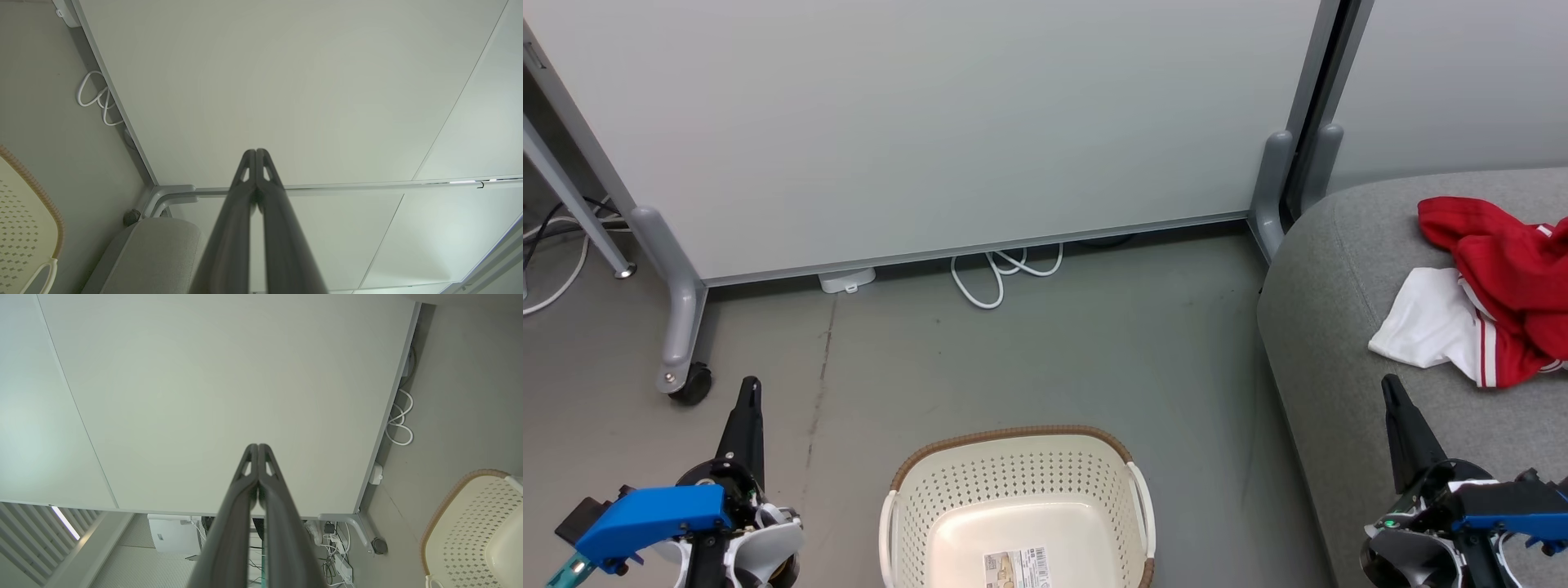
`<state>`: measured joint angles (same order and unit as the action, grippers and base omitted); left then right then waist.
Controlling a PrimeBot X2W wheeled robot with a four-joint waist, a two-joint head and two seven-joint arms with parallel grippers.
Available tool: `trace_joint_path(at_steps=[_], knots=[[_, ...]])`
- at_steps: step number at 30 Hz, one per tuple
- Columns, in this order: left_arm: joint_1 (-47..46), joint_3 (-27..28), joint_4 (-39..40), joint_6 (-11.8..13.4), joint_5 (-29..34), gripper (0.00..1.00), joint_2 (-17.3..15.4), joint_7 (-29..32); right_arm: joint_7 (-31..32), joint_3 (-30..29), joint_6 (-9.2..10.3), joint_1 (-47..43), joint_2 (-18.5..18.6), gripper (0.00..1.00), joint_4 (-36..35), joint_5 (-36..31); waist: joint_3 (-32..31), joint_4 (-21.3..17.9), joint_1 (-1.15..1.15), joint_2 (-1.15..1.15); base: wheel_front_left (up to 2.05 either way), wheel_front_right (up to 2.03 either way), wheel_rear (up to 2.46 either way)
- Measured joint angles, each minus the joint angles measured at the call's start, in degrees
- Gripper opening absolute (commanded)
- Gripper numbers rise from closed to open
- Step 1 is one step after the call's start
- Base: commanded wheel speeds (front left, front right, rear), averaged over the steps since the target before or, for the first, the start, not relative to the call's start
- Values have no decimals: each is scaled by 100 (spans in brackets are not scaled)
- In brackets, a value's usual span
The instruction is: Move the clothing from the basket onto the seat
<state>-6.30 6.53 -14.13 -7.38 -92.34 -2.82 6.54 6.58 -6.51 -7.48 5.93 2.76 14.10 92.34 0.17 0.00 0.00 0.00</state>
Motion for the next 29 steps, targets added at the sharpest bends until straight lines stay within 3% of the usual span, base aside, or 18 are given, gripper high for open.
trace_joint_path(at_steps=[29], knots=[[1,0,0,0,0,0,0,0,0,0,0,0,1,0,-1,0,0,0,0,0,0,0,0]])
